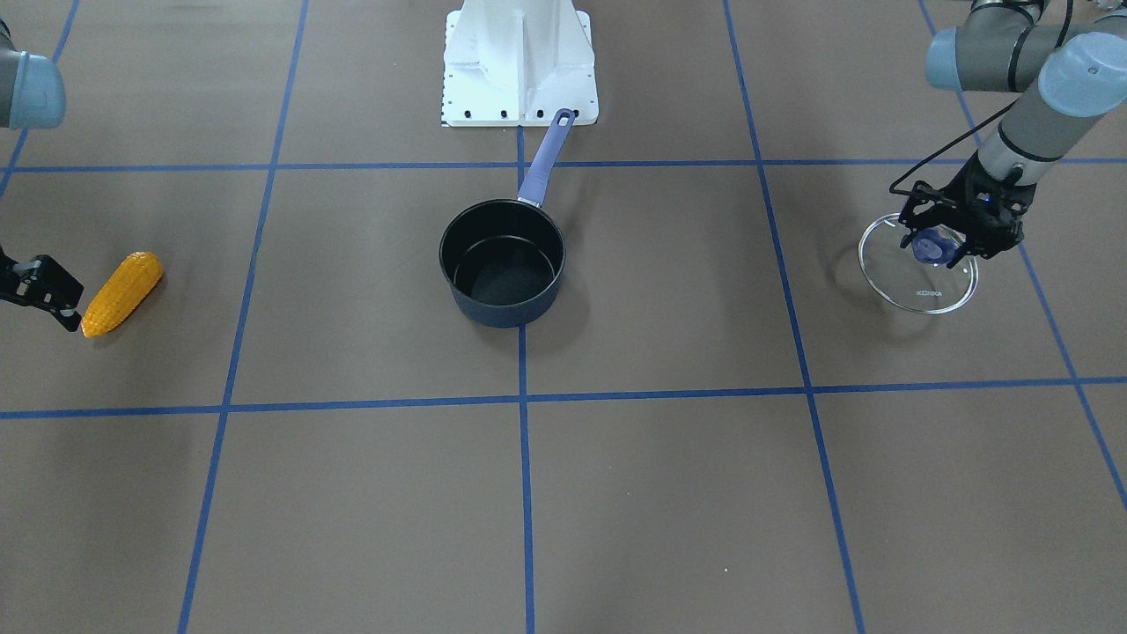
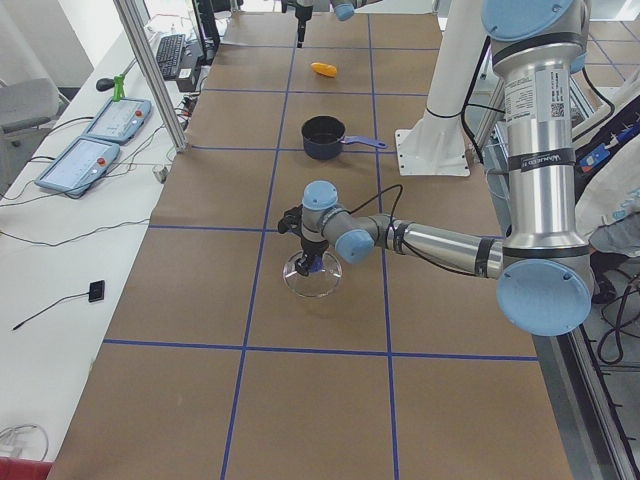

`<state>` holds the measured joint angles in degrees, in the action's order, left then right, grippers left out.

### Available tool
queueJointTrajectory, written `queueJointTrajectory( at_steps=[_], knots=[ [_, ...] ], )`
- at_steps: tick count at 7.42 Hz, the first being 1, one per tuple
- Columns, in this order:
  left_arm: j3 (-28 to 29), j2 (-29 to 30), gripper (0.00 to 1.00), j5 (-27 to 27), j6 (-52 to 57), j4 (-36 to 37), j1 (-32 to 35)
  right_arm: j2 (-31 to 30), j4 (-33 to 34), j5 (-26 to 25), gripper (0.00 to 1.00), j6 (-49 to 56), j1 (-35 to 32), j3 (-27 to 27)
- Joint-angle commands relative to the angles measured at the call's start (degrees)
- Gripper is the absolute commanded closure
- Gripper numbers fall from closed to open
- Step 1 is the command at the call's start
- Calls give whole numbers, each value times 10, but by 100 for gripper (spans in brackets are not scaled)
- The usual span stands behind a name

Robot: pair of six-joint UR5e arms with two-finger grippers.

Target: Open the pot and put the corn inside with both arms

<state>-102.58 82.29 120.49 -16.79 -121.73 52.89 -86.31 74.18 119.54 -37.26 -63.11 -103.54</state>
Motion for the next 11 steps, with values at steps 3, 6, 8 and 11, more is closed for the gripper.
queueJointTrajectory(
  at_steps=[3, 6, 8, 11],
  knots=[
    [36, 9, 47, 3, 0, -22, -4, 0, 0, 0, 0, 0, 0, 0],
    [98, 32, 13, 1, -6, -85, -4, 0, 0, -5, 0, 0, 0, 0],
    [87, 33, 2, 13, -6, -79, -1, 0, 0, -5, 0, 0, 0, 0],
    [61, 58, 2, 97, 59, 32, 125, -3, 0, -4, 0, 0, 0, 0]
  ],
)
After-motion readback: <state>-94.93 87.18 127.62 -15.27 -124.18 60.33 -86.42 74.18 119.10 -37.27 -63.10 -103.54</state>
